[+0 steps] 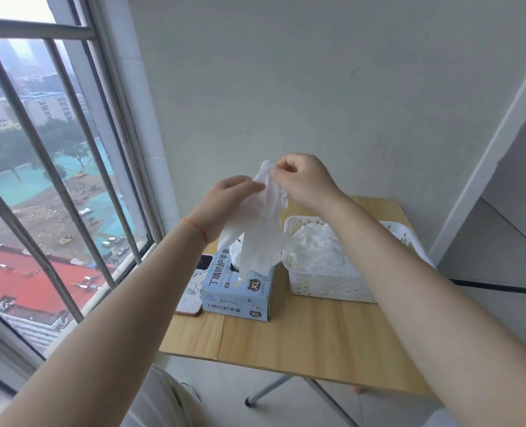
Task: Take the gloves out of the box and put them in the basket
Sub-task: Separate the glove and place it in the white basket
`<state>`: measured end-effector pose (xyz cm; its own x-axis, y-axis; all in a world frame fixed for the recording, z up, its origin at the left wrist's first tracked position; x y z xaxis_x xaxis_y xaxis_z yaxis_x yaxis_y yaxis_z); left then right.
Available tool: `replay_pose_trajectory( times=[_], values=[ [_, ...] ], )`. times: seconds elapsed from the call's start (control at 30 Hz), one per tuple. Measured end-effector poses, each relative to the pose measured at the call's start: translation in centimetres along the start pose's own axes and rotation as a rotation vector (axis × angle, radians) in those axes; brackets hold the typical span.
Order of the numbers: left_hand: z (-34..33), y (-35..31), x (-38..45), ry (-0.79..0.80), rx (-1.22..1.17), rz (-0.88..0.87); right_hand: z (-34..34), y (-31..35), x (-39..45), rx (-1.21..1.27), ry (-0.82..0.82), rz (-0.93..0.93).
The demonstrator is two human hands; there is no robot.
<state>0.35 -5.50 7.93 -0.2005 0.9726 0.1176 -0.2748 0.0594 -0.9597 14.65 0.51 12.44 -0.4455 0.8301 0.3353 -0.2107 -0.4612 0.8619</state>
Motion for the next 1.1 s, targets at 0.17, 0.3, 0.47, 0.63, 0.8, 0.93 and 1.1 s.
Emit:
replay_pose_trajectory(
  times=[0.17, 0.3, 0.47, 0.63, 0.8, 0.93, 1.1],
  values=[
    [-0.8, 2.4, -0.9, 0.26, -0.029, 0.107, 1.6, -0.2, 0.1, 0.009, -0.179, -0.048],
    [-0.5, 3.7, -1.5, 0.327, -0.236, 0.183, 2.6, -1.2, -0.5, 0.051, -0.174, -0.163],
    [-0.6, 2.6, -0.1, 0.288, -0.403, 0.181, 3.2, -2.8, -1.2, 0.205, -0.146, -0.366],
    [-3.3, 4.0, 1.9, 0.297, 0.036, 0.274, 4.5, -6.5, -2.7, 0.224, -0.151, -0.577],
    [-6.9, 4.4, 5.1, 0.243, 0.42, 0.262, 7.0, -11.0, -4.4, 0.336, -0.185, -0.702],
    [-10.5, 3.1, 8.2, 0.151, 0.715, 0.12, 10.7, -13.4, -5.1, 0.299, -0.252, -0.707],
    [-14.0, 2.4, 9.7, 0.022, 0.848, 0.005, 14.0, -16.9, -5.9, 0.078, -0.27, -0.723]
  ],
)
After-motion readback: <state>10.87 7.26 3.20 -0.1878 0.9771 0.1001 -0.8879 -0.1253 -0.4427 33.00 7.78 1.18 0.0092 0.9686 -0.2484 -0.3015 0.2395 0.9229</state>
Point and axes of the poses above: each hand's wrist, its own x-axis towards the middle knuckle, its own z-axis out of the back of the hand, y = z × x, the point moved 5 cm from there along x, towards the middle knuckle, and after that the axes turned 9 degrees about x, right-handed, at the moved point
